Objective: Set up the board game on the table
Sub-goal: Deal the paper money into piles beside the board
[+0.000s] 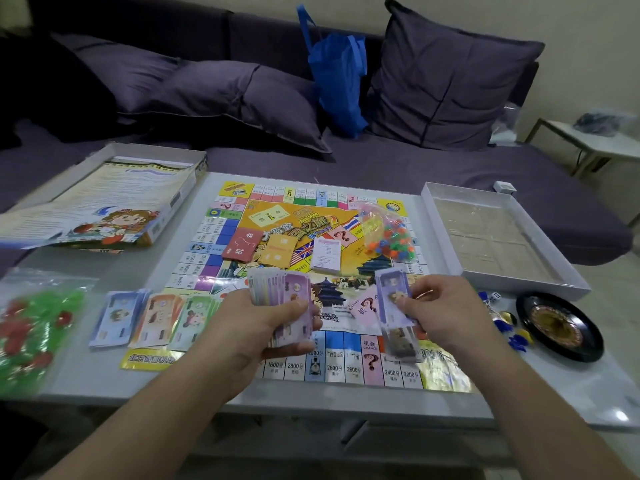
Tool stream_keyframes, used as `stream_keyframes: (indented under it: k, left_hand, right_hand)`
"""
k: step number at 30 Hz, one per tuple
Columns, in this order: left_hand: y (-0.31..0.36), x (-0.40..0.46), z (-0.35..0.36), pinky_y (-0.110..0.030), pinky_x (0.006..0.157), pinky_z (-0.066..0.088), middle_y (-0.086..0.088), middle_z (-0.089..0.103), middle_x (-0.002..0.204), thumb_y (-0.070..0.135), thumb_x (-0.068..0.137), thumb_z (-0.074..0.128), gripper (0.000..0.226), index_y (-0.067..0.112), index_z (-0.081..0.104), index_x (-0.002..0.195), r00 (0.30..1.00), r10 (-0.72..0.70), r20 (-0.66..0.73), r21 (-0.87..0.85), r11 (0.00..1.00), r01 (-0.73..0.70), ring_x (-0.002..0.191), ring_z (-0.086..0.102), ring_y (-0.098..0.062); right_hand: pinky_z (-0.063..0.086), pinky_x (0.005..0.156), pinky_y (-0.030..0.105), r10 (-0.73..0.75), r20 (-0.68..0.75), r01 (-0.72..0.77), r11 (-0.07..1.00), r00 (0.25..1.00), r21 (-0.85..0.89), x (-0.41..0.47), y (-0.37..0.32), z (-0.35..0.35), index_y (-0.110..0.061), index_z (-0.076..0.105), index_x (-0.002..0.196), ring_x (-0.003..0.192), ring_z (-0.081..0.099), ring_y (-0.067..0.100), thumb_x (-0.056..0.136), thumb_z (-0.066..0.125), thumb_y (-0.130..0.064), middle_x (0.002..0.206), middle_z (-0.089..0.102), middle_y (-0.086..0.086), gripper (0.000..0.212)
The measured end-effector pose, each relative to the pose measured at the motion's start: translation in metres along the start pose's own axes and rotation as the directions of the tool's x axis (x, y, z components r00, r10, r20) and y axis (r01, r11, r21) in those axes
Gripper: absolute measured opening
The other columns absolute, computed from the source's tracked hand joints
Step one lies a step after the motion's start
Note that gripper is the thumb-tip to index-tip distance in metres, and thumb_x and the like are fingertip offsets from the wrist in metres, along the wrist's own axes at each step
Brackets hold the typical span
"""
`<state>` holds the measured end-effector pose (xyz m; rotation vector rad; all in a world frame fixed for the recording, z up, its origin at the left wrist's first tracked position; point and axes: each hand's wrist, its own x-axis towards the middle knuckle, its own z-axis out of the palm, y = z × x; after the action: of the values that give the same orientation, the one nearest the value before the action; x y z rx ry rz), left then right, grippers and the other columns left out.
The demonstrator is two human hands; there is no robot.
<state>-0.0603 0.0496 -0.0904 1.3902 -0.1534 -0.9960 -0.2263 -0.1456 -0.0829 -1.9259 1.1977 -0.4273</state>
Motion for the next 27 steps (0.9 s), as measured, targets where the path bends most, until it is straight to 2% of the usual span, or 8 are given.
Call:
stream_keyframes:
  k: [5,9,13,15,17,20,23,27]
  left_hand:
    - [0.0,0.001,0.002,-0.05,0.065,0.065,-0.02,0.079,0.099,0.005,0.09,0.074,0.031,0.0,0.063,0.119,1.0,0.011,0.002,0.004,1.0,-0.011,0.091,0.079,-0.035]
    - [-0.002,-0.002,0.003,-0.049,0.064,0.065,-0.019,0.079,0.099,0.004,0.091,0.074,0.03,0.0,0.064,0.119,1.0,0.013,0.027,0.014,1.0,-0.014,0.091,0.079,-0.034]
    - [-0.005,-0.002,0.004,-0.048,0.064,0.065,-0.019,0.08,0.098,0.003,0.089,0.075,0.029,-0.001,0.066,0.116,0.999,0.015,0.038,0.02,1.0,-0.016,0.09,0.079,-0.034]
    - [-0.005,-0.003,0.004,-0.047,0.063,0.065,-0.019,0.08,0.098,0.003,0.089,0.076,0.027,-0.001,0.067,0.114,0.999,0.018,0.043,0.022,1.0,-0.019,0.09,0.079,-0.034]
    - [-0.006,-0.003,0.005,-0.046,0.062,0.066,-0.019,0.08,0.097,0.003,0.087,0.078,0.029,0.0,0.069,0.114,0.998,0.018,0.053,0.015,1.0,-0.019,0.089,0.079,-0.035]
    - [-0.005,-0.005,0.008,-0.04,0.058,0.066,-0.022,0.079,0.094,0.008,0.079,0.084,0.031,0.001,0.074,0.107,0.996,0.024,0.083,0.017,1.0,-0.025,0.083,0.079,-0.035]
    - [-0.004,-0.008,0.011,-0.036,0.055,0.064,-0.021,0.079,0.095,0.013,0.074,0.086,0.033,0.004,0.077,0.104,0.991,0.014,0.133,0.03,0.999,-0.018,0.079,0.079,-0.032]
    - [-0.005,-0.01,0.012,-0.035,0.053,0.064,-0.021,0.079,0.096,0.011,0.075,0.085,0.033,0.002,0.076,0.106,0.989,0.013,0.149,0.03,0.999,-0.017,0.08,0.079,-0.032]
  right_hand:
    - [0.063,0.075,0.05,0.018,0.094,-0.003,0.987,0.995,-0.16,-0.005,0.006,0.028,-0.016,0.071,0.08,0.075,0.074,0.025,0.089,0.084,-0.026,0.078,0.073,0.006,0.019]
    - [0.057,0.06,0.031,0.021,0.121,0.02,0.944,0.992,-0.33,-0.015,0.005,0.052,-0.022,0.065,0.086,0.072,0.068,0.012,0.094,0.077,-0.032,0.081,0.068,-0.001,0.019]
    - [0.052,0.066,0.03,-0.091,0.087,0.126,0.735,0.992,-0.666,-0.027,-0.001,0.058,-0.025,0.054,0.097,0.08,0.06,0.013,0.096,0.068,-0.05,0.089,0.059,-0.008,0.029]
    - [0.05,0.066,0.029,-0.177,0.073,0.175,0.671,0.981,-0.72,-0.033,-0.007,0.057,-0.028,0.049,0.098,0.08,0.057,0.014,0.097,0.065,-0.049,0.089,0.054,-0.008,0.026]
    - [0.052,0.066,0.028,-0.272,0.055,0.252,0.773,0.961,-0.582,-0.035,-0.012,0.055,-0.027,0.054,0.093,0.078,0.059,0.01,0.098,0.065,-0.038,0.086,0.058,-0.011,0.016]
    - [0.049,0.058,0.025,-0.261,0.146,0.254,0.965,0.954,0.065,-0.036,-0.018,0.056,-0.025,0.066,0.089,0.067,0.06,0.01,0.096,0.071,-0.023,0.076,0.065,-0.008,0.009]
    - [0.041,0.049,0.031,-0.218,0.248,0.081,0.881,0.944,0.466,-0.041,-0.023,0.057,-0.011,0.068,0.09,0.061,0.056,0.019,0.1,0.064,-0.01,0.072,0.063,0.002,0.011]
    - [0.038,0.048,0.031,-0.251,0.257,0.049,0.797,0.933,0.601,-0.04,-0.025,0.055,-0.007,0.067,0.086,0.064,0.054,0.023,0.101,0.057,-0.022,0.076,0.059,0.01,0.024]
